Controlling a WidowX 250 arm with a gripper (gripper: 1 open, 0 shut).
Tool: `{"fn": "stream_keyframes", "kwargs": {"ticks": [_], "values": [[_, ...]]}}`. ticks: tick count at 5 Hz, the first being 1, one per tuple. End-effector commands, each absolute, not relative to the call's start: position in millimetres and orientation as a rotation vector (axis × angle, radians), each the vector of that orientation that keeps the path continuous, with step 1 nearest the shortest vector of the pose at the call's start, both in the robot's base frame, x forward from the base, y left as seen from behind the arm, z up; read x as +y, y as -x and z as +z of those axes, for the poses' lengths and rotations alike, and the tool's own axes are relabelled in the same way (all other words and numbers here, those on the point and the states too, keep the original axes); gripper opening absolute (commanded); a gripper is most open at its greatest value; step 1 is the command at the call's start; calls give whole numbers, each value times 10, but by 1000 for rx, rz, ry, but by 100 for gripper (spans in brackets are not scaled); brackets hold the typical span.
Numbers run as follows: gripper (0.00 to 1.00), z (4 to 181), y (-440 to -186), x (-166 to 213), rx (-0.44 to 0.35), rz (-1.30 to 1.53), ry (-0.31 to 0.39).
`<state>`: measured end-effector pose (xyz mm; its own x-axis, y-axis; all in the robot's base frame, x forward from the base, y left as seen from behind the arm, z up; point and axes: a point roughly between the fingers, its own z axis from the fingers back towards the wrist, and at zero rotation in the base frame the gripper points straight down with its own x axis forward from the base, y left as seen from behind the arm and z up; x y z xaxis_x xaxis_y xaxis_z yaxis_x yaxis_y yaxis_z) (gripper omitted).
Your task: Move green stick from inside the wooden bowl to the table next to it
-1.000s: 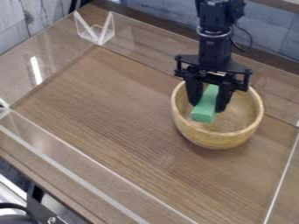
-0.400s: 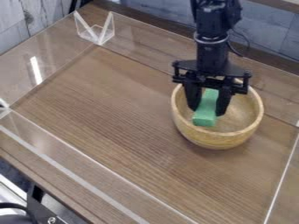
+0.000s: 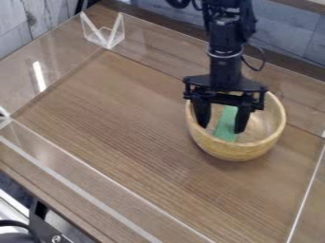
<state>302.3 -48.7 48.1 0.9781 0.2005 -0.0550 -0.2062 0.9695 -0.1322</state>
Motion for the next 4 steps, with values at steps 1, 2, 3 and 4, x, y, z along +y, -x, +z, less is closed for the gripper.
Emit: {"fn": "stream_keyframes", "kwargs": {"ticks": [1, 2, 3, 4], "values": [[100, 797, -3113, -429, -33, 157, 167], [100, 943, -3144, -236, -62, 155, 183], [100, 1163, -3181, 47, -106, 166, 194], [100, 1467, -3176, 198, -150, 201, 196]]}}
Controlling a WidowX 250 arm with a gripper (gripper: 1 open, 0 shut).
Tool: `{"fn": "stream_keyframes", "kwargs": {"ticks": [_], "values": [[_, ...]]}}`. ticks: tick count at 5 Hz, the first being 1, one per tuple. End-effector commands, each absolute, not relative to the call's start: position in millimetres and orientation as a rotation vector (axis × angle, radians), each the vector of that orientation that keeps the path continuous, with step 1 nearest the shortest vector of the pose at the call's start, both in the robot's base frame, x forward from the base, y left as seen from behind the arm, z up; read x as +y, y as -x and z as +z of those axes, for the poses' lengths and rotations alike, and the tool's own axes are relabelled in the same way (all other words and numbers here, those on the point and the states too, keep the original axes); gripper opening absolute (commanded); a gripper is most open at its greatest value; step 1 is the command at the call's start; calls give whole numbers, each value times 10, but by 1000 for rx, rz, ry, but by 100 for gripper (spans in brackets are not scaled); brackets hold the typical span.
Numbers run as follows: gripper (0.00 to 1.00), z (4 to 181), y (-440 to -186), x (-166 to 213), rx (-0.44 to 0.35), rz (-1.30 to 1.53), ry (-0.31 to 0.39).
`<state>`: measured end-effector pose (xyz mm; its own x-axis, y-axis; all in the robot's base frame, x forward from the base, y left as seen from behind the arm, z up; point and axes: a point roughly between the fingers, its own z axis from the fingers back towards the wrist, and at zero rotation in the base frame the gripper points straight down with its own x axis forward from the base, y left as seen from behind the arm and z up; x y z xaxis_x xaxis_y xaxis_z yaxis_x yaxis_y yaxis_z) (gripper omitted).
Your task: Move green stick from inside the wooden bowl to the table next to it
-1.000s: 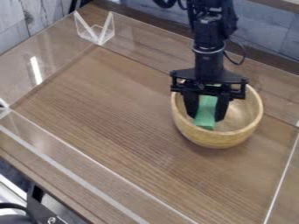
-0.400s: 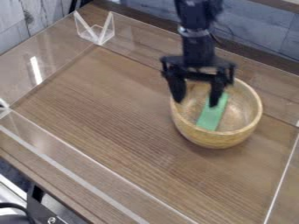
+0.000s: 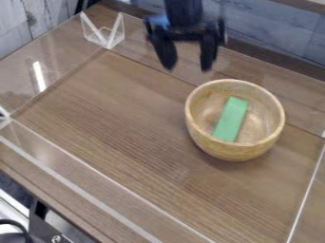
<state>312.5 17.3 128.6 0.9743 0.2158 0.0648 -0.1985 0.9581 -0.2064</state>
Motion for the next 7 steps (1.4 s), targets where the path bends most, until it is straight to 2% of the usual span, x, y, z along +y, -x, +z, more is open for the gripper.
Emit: {"fn": "stream_keyframes", "kwargs": {"ticks": [1, 4, 6, 7], "values": [[100, 1674, -3165, 347, -181, 232, 169], [100, 1665, -2916, 949, -233, 216, 65], [100, 1725, -2874, 995, -223, 141, 39], [100, 1665, -2856, 939, -217, 151, 29]]}}
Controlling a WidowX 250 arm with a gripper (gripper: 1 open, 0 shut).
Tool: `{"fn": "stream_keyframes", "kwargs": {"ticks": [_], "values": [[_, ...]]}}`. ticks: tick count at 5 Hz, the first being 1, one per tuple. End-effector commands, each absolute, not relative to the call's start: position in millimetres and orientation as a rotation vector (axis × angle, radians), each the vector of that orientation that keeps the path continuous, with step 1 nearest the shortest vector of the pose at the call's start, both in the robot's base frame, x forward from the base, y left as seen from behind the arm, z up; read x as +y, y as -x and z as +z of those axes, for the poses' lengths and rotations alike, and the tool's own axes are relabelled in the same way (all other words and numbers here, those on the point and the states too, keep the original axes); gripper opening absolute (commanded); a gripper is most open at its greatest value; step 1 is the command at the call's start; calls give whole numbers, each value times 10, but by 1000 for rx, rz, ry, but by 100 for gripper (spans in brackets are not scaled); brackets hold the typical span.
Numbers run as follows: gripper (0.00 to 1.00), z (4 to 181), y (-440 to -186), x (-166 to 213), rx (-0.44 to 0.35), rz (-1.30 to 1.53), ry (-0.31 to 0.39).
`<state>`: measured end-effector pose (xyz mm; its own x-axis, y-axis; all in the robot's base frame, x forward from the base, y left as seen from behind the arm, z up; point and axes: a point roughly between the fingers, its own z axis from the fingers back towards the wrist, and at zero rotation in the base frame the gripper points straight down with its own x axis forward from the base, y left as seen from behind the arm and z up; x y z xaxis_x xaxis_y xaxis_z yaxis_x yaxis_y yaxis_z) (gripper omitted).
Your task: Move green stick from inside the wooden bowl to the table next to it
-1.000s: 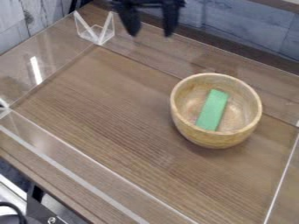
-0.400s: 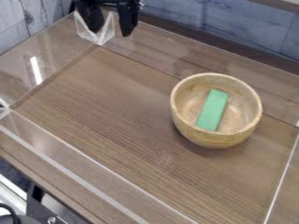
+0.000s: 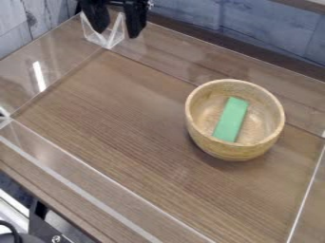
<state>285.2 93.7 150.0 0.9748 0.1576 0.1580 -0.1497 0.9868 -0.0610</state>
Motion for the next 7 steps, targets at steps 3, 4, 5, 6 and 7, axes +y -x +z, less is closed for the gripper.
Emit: {"fn": "stream_keyframes", "kwargs": {"ticks": [3, 4, 5, 6, 7], "values": [[100, 1493, -2973, 1146, -206, 166, 12], [100, 1509, -2996, 1156, -206, 141, 13], [100, 1514, -3002, 1132, -198, 107, 18], [100, 1560, -2951, 1089, -193, 115, 18], [100, 1614, -2898, 1032, -189, 121, 18]]}}
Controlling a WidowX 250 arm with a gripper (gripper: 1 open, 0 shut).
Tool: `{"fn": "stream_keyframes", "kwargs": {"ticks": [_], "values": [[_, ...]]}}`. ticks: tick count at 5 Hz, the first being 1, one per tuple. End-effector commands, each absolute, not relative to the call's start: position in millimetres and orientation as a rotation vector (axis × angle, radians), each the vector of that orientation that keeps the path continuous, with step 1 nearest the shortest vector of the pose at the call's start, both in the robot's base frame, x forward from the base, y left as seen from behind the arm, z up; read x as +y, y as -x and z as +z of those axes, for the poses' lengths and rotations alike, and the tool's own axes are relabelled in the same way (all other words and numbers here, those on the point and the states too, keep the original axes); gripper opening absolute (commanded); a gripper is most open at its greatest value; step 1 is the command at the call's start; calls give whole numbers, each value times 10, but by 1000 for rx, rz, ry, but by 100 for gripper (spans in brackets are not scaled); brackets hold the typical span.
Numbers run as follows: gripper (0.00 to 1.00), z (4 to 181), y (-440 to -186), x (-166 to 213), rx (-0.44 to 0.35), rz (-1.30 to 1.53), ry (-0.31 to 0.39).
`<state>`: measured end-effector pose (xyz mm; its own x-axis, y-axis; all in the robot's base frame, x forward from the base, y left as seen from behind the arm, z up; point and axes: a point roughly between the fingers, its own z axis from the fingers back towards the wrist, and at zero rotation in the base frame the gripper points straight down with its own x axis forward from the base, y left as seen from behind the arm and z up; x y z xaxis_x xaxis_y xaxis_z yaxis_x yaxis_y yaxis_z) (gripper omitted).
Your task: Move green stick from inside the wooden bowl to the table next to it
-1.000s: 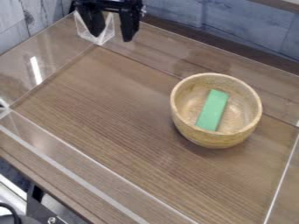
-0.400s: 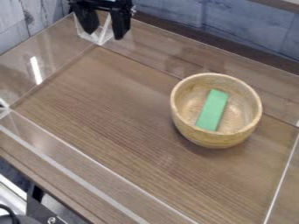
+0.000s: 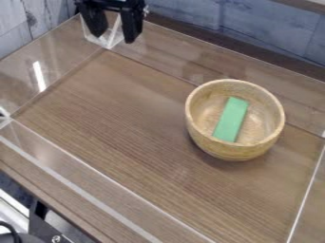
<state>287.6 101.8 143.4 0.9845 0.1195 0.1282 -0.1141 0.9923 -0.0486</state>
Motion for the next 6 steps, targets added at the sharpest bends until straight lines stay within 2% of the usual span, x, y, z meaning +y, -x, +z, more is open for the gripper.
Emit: {"fn": "stream_keyframes", "kwargs": {"ticks": [1, 2, 3, 5, 6], "values": [[100, 1591, -2939, 1102, -185, 145, 14], [100, 1518, -2899, 815, -153, 209, 25], [100, 1437, -2888, 317, -141, 240, 34], [100, 1109, -2925, -518, -119, 168, 60], [100, 1101, -2963, -809, -117, 209, 75]]}}
